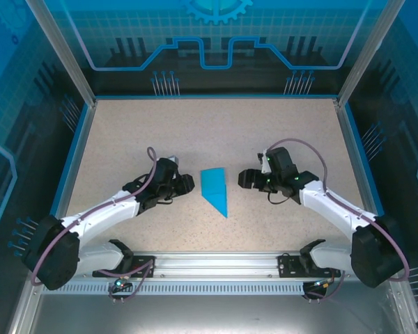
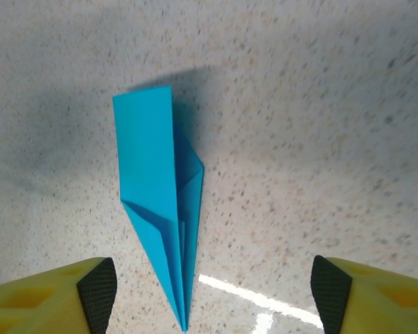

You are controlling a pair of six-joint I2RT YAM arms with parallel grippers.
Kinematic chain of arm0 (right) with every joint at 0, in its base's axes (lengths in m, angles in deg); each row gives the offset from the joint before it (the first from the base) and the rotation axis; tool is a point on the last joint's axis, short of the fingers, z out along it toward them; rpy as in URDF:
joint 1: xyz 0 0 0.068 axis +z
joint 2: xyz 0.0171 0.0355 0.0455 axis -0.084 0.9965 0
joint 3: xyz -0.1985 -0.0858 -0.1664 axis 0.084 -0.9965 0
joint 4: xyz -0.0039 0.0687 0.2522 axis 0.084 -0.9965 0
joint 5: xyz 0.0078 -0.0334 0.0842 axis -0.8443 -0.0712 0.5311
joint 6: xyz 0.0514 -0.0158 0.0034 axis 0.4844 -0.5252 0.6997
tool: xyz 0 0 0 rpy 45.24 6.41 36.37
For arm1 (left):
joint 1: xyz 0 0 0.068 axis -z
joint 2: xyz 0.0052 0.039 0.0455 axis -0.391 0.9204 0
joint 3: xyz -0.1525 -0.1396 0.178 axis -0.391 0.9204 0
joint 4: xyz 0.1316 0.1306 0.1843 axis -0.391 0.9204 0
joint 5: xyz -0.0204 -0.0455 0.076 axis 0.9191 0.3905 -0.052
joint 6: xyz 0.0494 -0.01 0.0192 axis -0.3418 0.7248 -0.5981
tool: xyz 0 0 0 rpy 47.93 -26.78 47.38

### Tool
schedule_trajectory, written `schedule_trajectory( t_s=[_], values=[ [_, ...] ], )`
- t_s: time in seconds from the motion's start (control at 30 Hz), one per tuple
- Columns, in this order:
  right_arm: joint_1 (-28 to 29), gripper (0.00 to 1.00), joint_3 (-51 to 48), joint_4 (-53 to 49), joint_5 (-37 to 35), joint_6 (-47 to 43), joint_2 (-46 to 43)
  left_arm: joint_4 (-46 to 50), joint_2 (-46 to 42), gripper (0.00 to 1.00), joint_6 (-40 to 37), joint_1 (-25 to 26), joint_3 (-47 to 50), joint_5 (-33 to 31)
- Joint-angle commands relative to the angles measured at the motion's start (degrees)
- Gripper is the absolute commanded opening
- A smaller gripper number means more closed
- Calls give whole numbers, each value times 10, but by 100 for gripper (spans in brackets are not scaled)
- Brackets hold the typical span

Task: Fold a paper plane with a square sheet of paper (pick it up from the middle)
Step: Fold the wing for the fifth time at the center of the table.

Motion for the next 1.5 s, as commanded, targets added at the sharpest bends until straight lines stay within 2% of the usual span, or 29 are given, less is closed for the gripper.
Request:
schedule_trajectory(
  t_s=[0.0,0.07,0.13,0.2,0.27,0.43,0.9,1.07,1.33,1.47],
  values=[
    [39,68,4,50,34,15,11,-5,-11,42,-8,-3,11,-9],
    [63,63,19,50,38,15,33,-7,-9,42,-5,-3,13,-9],
    [89,53,40,49,39,15,64,-11,-5,42,-3,-3,14,-7],
    [109,50,55,49,38,17,96,-8,2,42,-2,-3,10,-5],
    [117,41,61,56,40,27,127,-6,10,42,0,-3,6,-2],
    [122,30,72,99,77,38,183,-8,29,42,5,-4,2,10],
    [114,17,92,93,83,24,268,-4,66,42,4,-3,-18,34],
    [94,15,67,133,108,30,279,-7,84,42,2,-3,-27,52],
    [50,15,-6,259,182,75,283,-24,108,43,4,-3,-38,90],
    [37,14,-26,285,189,90,295,-39,125,44,14,-3,-43,115]
  ],
)
